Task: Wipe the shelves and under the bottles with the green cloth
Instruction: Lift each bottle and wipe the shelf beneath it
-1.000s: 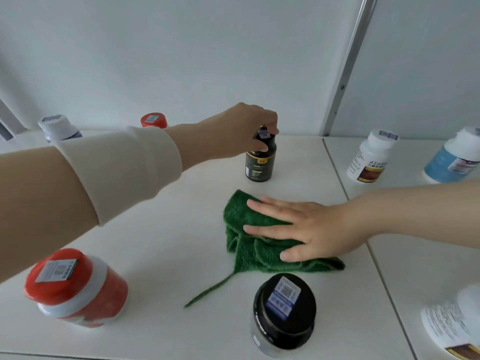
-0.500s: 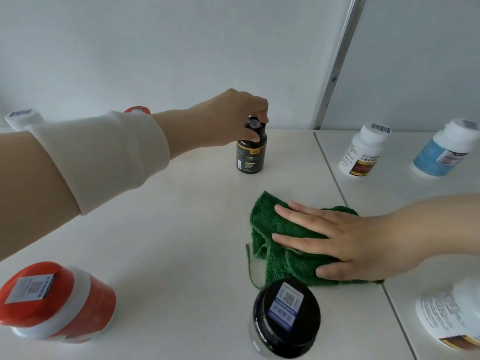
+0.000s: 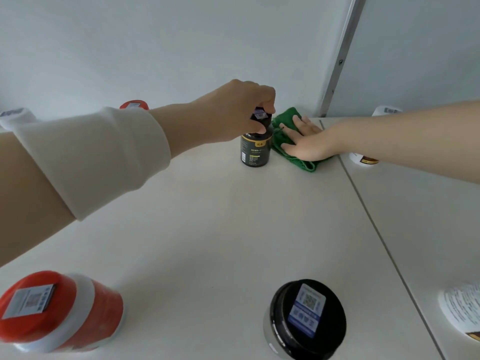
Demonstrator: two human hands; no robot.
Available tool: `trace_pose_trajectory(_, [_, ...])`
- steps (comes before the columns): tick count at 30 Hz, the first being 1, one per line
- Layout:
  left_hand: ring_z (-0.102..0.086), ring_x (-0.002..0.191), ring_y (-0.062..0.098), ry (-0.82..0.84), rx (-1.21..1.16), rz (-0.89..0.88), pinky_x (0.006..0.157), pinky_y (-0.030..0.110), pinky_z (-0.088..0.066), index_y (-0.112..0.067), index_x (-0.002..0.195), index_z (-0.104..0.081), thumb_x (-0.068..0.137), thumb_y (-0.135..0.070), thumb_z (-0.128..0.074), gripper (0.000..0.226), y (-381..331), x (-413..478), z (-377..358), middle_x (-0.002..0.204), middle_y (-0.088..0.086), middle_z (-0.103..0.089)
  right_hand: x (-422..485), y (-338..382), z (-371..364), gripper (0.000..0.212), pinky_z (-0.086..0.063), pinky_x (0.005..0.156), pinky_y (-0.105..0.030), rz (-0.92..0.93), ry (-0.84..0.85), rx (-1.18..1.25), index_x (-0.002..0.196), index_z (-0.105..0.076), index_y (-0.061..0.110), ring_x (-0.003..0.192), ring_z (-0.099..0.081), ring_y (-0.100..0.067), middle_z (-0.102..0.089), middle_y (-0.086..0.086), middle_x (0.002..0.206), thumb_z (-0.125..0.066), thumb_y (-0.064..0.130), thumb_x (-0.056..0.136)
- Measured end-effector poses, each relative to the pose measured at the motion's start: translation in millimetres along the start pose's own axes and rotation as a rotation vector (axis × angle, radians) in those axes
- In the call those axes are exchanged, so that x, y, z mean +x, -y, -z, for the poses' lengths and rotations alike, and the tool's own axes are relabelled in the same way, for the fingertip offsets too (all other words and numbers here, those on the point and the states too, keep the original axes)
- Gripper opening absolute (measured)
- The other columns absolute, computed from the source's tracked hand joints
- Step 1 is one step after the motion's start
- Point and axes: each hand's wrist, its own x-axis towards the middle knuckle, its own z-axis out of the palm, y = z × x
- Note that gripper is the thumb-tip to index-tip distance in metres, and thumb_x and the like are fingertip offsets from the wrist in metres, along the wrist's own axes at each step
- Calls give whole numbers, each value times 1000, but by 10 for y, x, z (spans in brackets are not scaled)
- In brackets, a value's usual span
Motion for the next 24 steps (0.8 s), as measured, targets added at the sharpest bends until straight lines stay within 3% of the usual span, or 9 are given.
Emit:
trace_pose_trajectory(4, [-42,93,16,5,20,-10,77,28,-35,-14,116,-54,86,-15,-59,30,-11,-7,20,124,5,-55,-485,-9,-188,62,7,117,-41,100,140,-47,140,20,39,138,29,-17,36,1,149,-21,50,94])
trace_pose_trajectory(9, [-50,109,27,23,56,-18,89,37,-44,-13,116,-53,86,-18,-59,31,-27,-22,27,124,10,-55,-1520,-30,-553,68,14,115,-33,437,350,-300,115,41,48,124,49,-11,58,9,130,-24,41,96])
trace_pose_trajectory(11, [-50,111,28,25,58,-13,91,38,-44,-13,117,-53,86,-17,-59,32,-38,-26,31,124,10,-54,-1636,-63,-490,65,17,112,-29,403,407,-292,114,40,51,119,53,-5,60,15,125,-23,43,96])
trace_pose_trajectory(13, [-50,111,28,23,54,-16,87,34,-43,-12,117,-53,86,-16,-59,32,-35,-23,27,125,10,-54,-1571,-58,-477,57,16,112,-29,410,312,-198,125,31,45,126,47,-12,58,9,130,-18,42,97])
trace_pose_trajectory(15, [-49,110,26,11,50,-18,82,29,-38,-12,118,-53,86,-16,-59,32,-25,-20,20,125,9,-54,-1351,-79,-541,48,0,117,-40,437,111,-143,143,4,24,140,18,-36,37,-13,147,-10,35,99])
trace_pose_trajectory(16, [-49,110,26,3,47,-18,80,28,-37,-12,118,-52,87,-16,-59,32,-19,-18,16,125,8,-54,-1235,-32,-503,50,-7,117,-44,397,43,-156,146,-4,19,142,8,-38,26,-18,150,-10,34,99])
trace_pose_trajectory(17, [-50,109,26,-4,45,-18,80,28,-37,-12,118,-52,87,-16,-58,32,-15,-19,12,125,8,-54,-1127,14,-446,52,-4,118,-44,298,23,-112,146,5,23,143,13,-31,27,-13,151,-15,36,99])
trace_pose_trajectory(19, [-50,110,27,-8,51,-22,81,30,-38,-12,119,-52,87,-16,-57,32,-12,-30,6,127,7,-54,-948,57,-358,62,7,117,-38,163,137,-102,140,20,34,138,29,-17,36,1,148,-22,41,97])
trace_pose_trajectory(24, [-47,120,28,27,107,-10,94,39,-40,-16,129,-43,90,-22,-53,41,-44,-113,-6,138,7,-46,-768,85,-328,60,7,117,-43,120,142,-38,140,17,41,137,31,-12,35,8,149,-22,47,95])
